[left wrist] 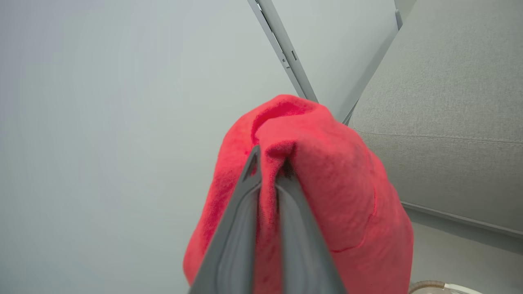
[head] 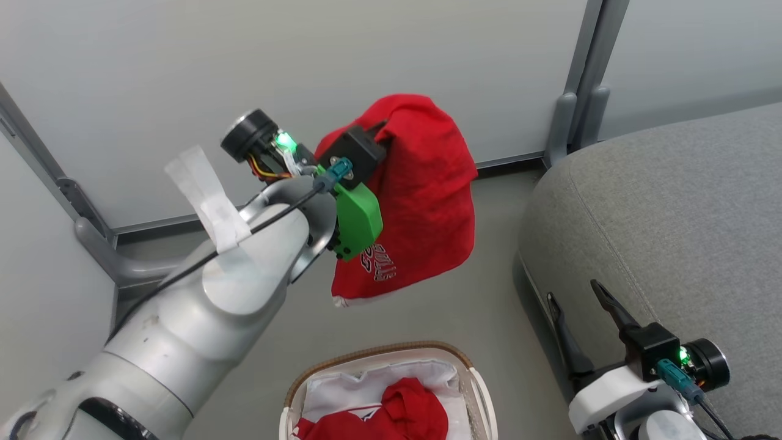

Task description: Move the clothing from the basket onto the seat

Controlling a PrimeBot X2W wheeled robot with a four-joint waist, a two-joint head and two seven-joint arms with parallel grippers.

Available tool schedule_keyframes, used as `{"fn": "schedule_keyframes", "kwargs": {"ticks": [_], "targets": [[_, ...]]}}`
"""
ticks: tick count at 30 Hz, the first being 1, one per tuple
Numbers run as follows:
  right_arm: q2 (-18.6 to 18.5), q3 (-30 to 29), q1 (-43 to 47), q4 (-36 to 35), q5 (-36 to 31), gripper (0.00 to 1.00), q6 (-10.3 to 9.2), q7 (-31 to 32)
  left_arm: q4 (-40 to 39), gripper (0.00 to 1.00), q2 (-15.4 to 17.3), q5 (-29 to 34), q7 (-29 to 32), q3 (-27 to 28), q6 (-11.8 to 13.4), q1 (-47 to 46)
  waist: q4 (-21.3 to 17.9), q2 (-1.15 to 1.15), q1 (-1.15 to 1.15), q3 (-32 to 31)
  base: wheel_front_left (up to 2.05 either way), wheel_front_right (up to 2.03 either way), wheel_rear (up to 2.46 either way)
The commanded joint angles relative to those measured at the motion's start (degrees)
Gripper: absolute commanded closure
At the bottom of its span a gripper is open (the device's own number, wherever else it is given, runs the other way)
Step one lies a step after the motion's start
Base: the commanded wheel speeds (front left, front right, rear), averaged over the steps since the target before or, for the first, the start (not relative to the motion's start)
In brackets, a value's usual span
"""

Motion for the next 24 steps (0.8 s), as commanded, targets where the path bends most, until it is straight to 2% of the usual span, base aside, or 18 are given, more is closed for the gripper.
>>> {"fn": "schedule_keyframes", "kwargs": {"ticks": [1, 6, 12, 21, 24], "targets": [[-0.25, 0.4, -1.03, 0.29, 0.14, 0.0, -0.06, -0.14, -0.73, 1.0, 0.72, -0.52, 0.44, -0.23, -0.07, -1.92, 0.35, 0.0, 0.01, -0.44, 0.0, 0.0, 0.0], [-0.26, 2.56, -2.81, 1.04, 0.11, 0.0, -0.06, -0.14, -1.83, 1.0, 1.47, -1.78, 1.16, 0.17, -0.08, -6.21, 0.52, 0.0, 0.01, -0.61, 0.0, 0.0, 0.0], [-0.25, 4.13, -4.43, 2.67, -0.91, 0.0, -0.06, -0.14, -1.85, 1.0, 0.91, -2.33, 0.61, -0.06, -0.08, -9.76, 0.79, 0.0, 0.01, -0.77, 0.0, 0.0, 0.0], [-0.24, 2.51, -8.43, 7.03, -5.39, 0.0, -0.06, -0.14, -5.65, 1.0, 0.51, -3.27, 0.13, -1.49, -0.08, -12.98, 2.11, 0.0, 0.01, -1.31, 0.0, 0.0, 0.0], [-0.23, 2.06, -10.46, 8.67, -3.34, 0.0, -0.06, -0.14, -7.02, 1.0, 0.33, -3.56, 0.23, -1.8, -0.08, -13.55, 2.66, 0.0, 0.01, -1.44, 0.0, 0.0, 0.0]]}}
